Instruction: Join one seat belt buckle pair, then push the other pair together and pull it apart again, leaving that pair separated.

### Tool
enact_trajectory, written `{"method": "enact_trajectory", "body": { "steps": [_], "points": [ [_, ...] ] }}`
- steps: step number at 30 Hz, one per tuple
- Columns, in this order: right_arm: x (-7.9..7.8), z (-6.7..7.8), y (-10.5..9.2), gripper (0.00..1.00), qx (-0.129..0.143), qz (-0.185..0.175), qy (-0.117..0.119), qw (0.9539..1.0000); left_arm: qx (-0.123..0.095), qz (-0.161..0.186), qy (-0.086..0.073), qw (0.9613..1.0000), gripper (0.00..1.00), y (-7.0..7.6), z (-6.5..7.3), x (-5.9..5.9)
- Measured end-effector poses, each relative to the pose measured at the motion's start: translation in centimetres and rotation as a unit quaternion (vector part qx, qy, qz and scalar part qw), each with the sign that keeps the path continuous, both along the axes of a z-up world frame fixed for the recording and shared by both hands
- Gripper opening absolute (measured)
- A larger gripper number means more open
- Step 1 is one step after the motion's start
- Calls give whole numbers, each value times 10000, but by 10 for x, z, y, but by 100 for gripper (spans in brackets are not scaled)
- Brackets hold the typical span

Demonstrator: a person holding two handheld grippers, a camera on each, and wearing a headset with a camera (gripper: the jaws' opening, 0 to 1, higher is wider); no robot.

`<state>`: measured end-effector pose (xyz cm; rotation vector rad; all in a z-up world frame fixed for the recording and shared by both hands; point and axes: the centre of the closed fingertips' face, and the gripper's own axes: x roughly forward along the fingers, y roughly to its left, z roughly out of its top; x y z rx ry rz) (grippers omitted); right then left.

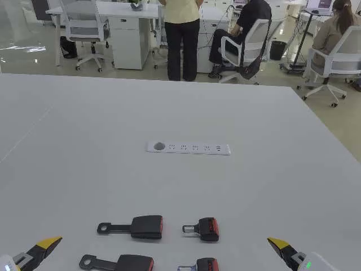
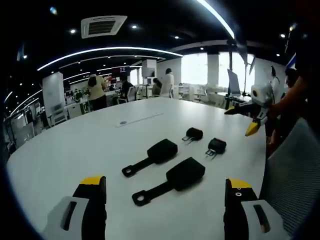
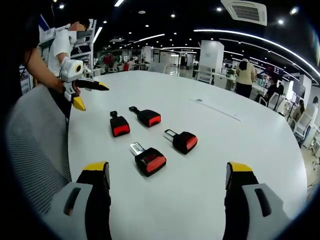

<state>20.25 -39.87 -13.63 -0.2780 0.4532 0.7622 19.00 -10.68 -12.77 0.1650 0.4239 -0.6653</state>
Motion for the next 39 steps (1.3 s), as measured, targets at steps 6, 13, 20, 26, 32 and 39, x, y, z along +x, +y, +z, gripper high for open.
{"method": "enact_trajectory", "body": {
  "steps": [6,13,20,26,32,39],
  "points": [
    [0,1,0,96,2,0,-5,10000,-3,6,-6,10000,100,-7,6,-2],
    [0,0,-1,96,-4,-3,2,10000,3,1,-6,10000,100,-9,7,-3],
    [-1,1,-2,95,-10,0,16,10000,0,-6,-11,10000,100,-4,4,-1],
    [0,0,-3,95,-9,-9,8,10000,3,4,-22,10000,100,0,2,0],
    [1,0,-4,96,-13,-21,-2,10000,6,3,-26,10000,100,3,1,1],
    [2,-1,-4,96,-22,-19,-11,10000,23,-12,-35,10000,100,0,3,1]
  ]
}}
